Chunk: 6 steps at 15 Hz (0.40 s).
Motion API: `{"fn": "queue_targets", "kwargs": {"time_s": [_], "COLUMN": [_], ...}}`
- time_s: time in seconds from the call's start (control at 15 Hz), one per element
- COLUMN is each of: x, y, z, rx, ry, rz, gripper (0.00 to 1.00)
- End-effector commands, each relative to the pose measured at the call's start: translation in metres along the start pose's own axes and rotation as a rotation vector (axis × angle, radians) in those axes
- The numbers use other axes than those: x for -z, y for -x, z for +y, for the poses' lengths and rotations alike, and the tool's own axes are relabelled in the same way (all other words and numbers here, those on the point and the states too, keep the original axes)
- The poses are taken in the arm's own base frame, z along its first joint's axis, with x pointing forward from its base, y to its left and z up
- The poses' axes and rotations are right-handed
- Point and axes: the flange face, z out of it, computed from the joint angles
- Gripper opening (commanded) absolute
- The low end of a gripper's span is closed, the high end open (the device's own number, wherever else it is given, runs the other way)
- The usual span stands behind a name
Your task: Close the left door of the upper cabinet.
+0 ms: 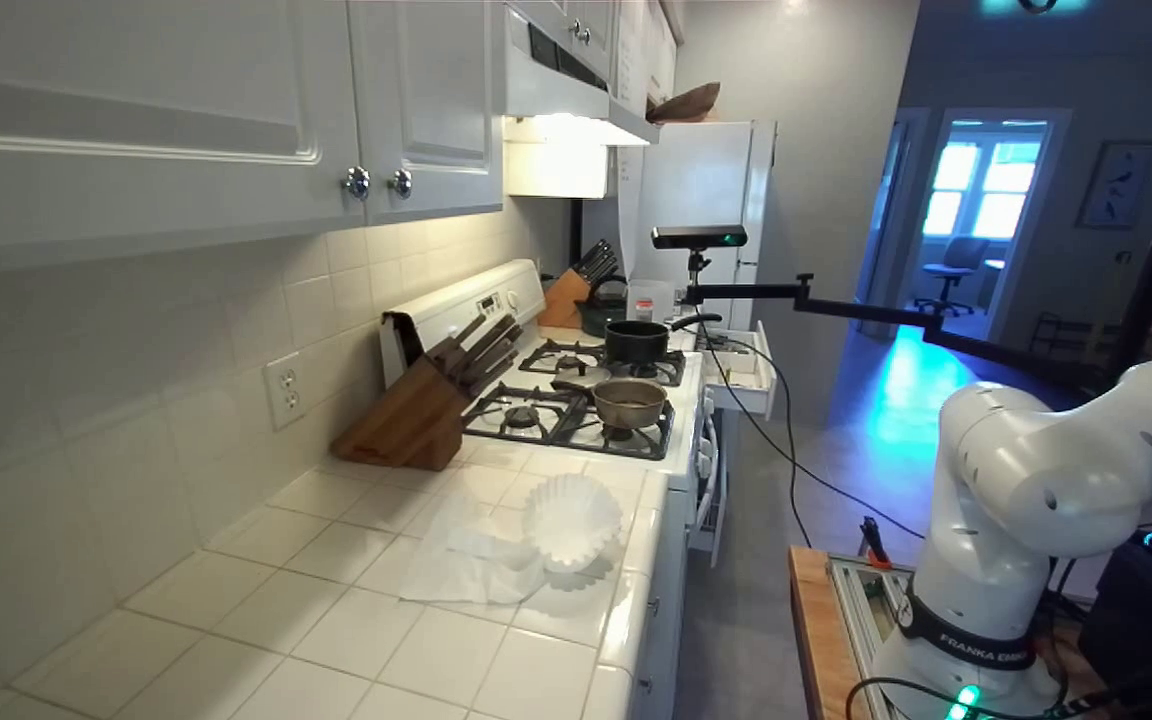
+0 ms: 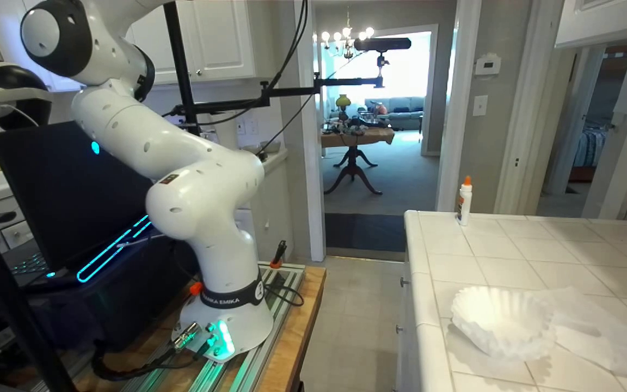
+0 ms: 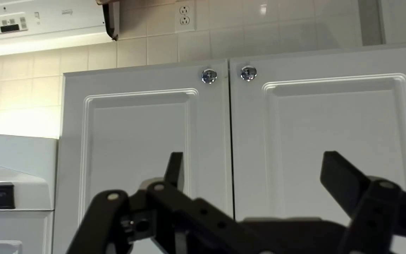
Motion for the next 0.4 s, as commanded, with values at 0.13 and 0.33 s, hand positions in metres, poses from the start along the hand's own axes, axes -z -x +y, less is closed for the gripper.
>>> {"fn": "queue_targets", "kwargs": {"time_s": [0.13, 0.33], "x": [-0.004, -0.0041], "y": [0.0034, 0.0034], "z": [0.0003, 0.0004], "rx": [-0.004, -0.006], "ry": [0.006, 0.006], "rz": [-0.009, -0.01], "gripper": [1.0, 1.0]}}
